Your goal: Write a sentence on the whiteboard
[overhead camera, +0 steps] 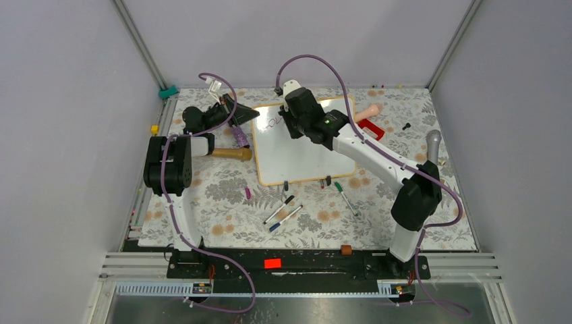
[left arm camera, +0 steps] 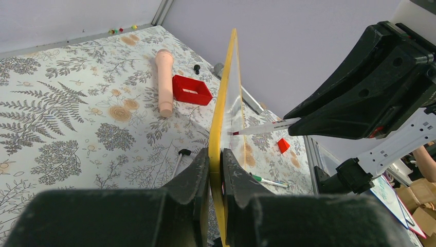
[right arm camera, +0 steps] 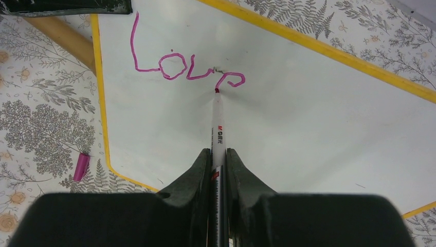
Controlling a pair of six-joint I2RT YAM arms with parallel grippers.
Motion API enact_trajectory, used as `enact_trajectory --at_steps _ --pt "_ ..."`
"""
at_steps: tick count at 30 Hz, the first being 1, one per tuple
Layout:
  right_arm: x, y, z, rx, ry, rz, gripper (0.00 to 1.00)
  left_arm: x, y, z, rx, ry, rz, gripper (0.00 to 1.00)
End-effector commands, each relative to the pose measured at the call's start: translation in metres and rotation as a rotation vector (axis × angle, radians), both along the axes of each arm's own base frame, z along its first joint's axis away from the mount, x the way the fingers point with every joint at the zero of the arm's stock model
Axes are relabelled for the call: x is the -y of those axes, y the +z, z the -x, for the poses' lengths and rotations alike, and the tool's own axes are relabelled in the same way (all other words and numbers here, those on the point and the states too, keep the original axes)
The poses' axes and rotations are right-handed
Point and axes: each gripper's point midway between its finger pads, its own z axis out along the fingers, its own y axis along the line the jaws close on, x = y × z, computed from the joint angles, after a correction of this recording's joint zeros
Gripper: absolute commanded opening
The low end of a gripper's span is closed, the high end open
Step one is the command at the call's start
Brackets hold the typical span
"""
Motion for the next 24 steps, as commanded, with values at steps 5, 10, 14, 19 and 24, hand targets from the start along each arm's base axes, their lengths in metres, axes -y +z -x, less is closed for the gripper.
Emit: enact_trajectory --at_steps 5,10,14,19,24 --pt "0.028 0.001 -0.007 0.028 -0.09 0.062 0.0 0.013 0.003 0.027 0.168 -0.11 -0.073 0.01" --pt "0.032 0.004 -0.007 0.035 -0.105 0.062 0.0 0.013 0.003 0.028 0.17 -0.109 -0.073 0.01" --pt "0.035 0.009 -0.008 0.043 -0.113 0.055 0.0 0.013 0.003 0.028 0.17 -0.109 -0.073 0.01" --pt "0.034 0.016 -0.007 0.051 -0.108 0.037 0.0 0.013 0.003 0.028 0.171 -0.109 -0.072 0.01" --pt "0.024 0.037 0.003 0.081 -0.046 -0.067 0.0 0.013 0.003 0.027 0.169 -0.105 -0.07 0.01"
